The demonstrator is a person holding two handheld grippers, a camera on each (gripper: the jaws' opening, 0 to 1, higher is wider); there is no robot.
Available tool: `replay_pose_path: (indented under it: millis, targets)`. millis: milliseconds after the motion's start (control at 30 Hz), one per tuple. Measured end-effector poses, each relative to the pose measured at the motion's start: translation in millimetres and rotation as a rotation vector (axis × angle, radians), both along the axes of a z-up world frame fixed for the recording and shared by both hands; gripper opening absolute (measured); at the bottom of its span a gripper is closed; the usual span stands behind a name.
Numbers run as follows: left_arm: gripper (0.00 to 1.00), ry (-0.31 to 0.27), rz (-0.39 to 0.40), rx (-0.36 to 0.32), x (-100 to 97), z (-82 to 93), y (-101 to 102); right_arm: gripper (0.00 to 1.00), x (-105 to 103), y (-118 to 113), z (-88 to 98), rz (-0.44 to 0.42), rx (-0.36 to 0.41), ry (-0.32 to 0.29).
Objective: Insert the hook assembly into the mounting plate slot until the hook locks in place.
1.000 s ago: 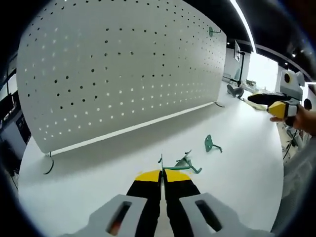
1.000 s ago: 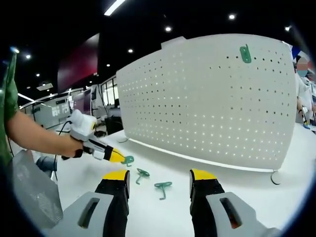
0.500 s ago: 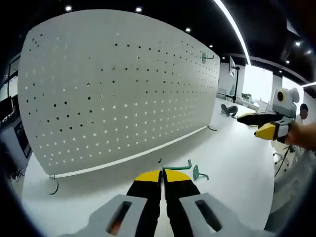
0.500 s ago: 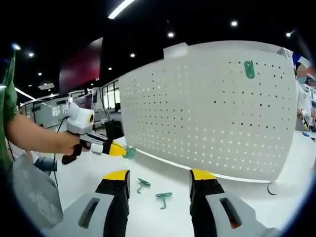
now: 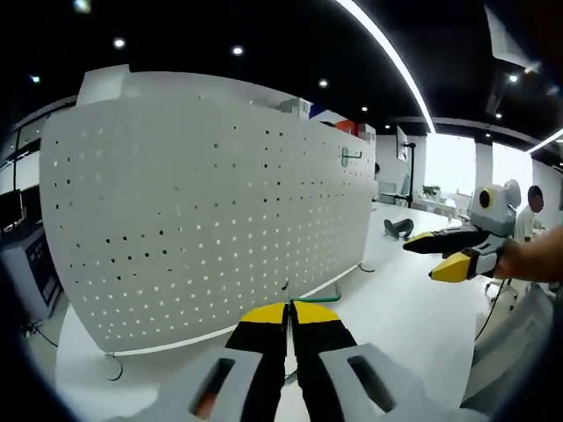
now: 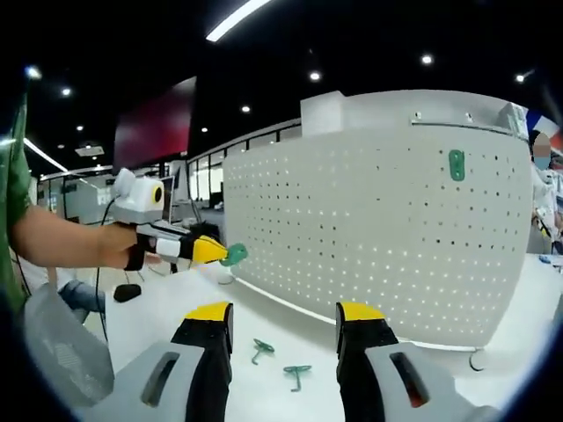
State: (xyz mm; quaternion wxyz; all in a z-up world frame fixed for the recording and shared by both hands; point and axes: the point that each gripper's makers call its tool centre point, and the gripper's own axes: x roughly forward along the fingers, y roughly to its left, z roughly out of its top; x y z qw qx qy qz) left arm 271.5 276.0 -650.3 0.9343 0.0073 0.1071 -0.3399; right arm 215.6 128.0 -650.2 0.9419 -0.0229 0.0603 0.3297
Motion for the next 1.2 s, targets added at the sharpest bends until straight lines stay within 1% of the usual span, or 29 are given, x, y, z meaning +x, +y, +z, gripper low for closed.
replay_pose_path:
  millis: [167,333,633,867,1100,1200]
  targets:
    - [0.02,-0.022,0.007,-0.013,-3.1,11.3,3,0.47,-2,3,10.2,0.001,-0.004,-0.020]
    - [0.02,-0.042,0.009,-0.030,-8.4,21.8,1,0.47,-5,6,19.3,0.007,-0.012,-0.039]
    - [0.02,-0.096,0.004,-0.071,-20.0,50.2,-7,0.46,-13,7,43.4,0.005,-0.018,-0.072]
    - [0.02,-0.127,0.005,-0.113,-29.5,68.7,-14,0.44,-20,17,70.7,0.011,0.013,-0.110]
    - [0.02,-0.160,-0.004,-0.152,-36.0,88.6,-22,0.42,-22,25,99.6,0.021,0.059,-0.147]
    - [0.02,-0.178,-0.008,-0.191,-36.6,102.1,-26,0.41,-23,28,110.6,0.021,0.070,-0.165]
